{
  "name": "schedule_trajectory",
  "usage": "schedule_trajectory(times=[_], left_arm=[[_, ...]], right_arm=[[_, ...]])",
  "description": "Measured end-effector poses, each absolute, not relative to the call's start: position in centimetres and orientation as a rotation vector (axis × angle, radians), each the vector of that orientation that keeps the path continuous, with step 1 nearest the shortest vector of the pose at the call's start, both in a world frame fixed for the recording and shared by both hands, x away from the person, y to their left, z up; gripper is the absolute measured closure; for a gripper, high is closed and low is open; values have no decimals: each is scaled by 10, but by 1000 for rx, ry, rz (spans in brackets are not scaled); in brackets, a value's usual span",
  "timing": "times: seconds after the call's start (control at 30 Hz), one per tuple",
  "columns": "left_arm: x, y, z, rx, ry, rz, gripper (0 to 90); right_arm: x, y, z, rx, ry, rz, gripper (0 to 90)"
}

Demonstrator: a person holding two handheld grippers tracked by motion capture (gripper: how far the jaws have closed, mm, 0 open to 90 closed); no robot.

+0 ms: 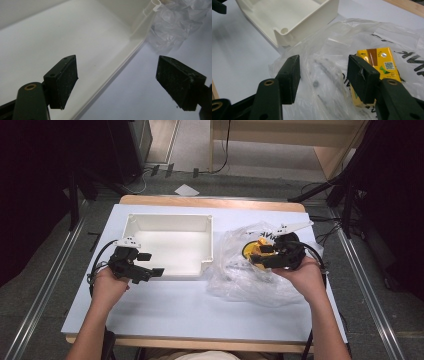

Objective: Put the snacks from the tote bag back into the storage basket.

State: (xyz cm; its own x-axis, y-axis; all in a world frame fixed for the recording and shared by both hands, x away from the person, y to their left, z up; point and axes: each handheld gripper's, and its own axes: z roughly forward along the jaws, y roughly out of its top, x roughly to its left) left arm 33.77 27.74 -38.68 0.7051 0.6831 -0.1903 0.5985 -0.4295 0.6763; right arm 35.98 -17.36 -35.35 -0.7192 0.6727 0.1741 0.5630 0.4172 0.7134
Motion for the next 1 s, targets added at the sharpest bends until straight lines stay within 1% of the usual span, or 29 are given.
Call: schedule_trajectory(times=[0.1, 0.13, 0.17, 0.23, 0.4, 0.57, 0.63, 1.0], left_arm=[[337, 277, -388, 2155, 986, 139, 185], [336, 279, -388, 2120, 1007, 124, 185], [336, 279, -388, 2120, 1007, 124, 184], [334, 286, -387, 2077, 1024, 136, 185], [332, 292, -385, 2035, 1052, 151, 185], [333, 289, -387, 2048, 1058, 142, 181], [335, 288, -388, 2051, 1089, 152, 177], [335, 286, -389, 2070, 1075, 157, 171]], right_arm=[[360, -174, -352, 1106, 2521, 1182, 444], [360, -174, -351, 1105, 2519, 1170, 441], [360, -174, -351, 1105, 2519, 1170, 441], [361, -173, -346, 1088, 2519, 1170, 434], [361, -172, -342, 1076, 2523, 1169, 425], [362, -171, -339, 1067, 2526, 1178, 423], [362, -172, -339, 1066, 2531, 1176, 422], [363, -180, -336, 1067, 2527, 1150, 419]])
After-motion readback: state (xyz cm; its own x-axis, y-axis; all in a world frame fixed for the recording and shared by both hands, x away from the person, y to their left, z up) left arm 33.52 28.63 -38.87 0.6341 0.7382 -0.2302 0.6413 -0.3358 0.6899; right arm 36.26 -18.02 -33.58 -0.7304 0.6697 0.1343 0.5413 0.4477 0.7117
